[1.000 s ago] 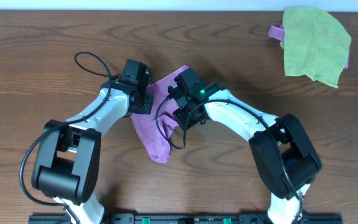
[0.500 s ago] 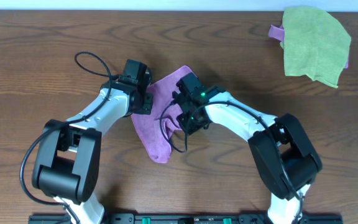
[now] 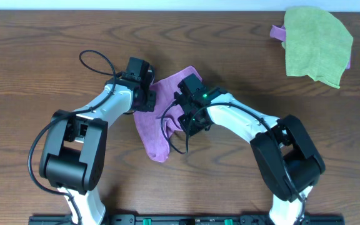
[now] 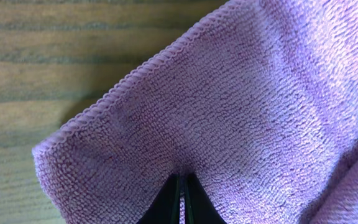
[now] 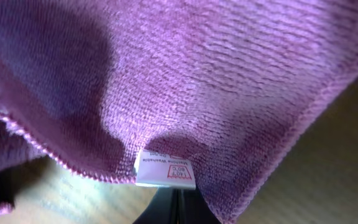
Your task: Fold the cloth
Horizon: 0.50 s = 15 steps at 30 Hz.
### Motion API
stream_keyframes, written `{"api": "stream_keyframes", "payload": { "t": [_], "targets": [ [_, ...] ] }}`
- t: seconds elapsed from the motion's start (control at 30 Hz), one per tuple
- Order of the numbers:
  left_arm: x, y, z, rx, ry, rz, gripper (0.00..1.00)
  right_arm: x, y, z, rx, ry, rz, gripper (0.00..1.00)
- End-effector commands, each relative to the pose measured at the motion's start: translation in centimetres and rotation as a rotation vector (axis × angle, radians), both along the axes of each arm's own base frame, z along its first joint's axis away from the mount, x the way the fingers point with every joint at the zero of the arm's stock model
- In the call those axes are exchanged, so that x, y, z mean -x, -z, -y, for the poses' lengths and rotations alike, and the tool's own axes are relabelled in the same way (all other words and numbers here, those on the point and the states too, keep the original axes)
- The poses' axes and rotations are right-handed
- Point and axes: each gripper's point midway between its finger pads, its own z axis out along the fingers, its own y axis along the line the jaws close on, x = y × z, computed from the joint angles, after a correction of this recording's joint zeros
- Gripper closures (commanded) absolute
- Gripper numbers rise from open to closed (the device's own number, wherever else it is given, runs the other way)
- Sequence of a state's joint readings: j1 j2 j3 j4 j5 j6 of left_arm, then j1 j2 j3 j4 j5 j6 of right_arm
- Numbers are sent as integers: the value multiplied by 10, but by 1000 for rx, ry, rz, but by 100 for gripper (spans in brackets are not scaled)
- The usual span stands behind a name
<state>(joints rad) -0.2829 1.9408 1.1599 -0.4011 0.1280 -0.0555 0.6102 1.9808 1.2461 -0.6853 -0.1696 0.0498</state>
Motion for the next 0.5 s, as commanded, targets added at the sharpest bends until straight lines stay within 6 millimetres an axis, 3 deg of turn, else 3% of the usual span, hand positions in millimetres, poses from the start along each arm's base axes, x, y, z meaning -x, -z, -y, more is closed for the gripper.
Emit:
{"api": "stream_keyframes", "payload": {
  "t": [0.0, 0.47],
  "targets": [
    [27, 46, -8, -32, -12, -129, 94, 33, 28, 23, 92, 20, -118, 99],
    [16, 45, -26, -94, -6, -88, 94, 68, 28, 59, 260, 159, -260, 99]
  ]
}}
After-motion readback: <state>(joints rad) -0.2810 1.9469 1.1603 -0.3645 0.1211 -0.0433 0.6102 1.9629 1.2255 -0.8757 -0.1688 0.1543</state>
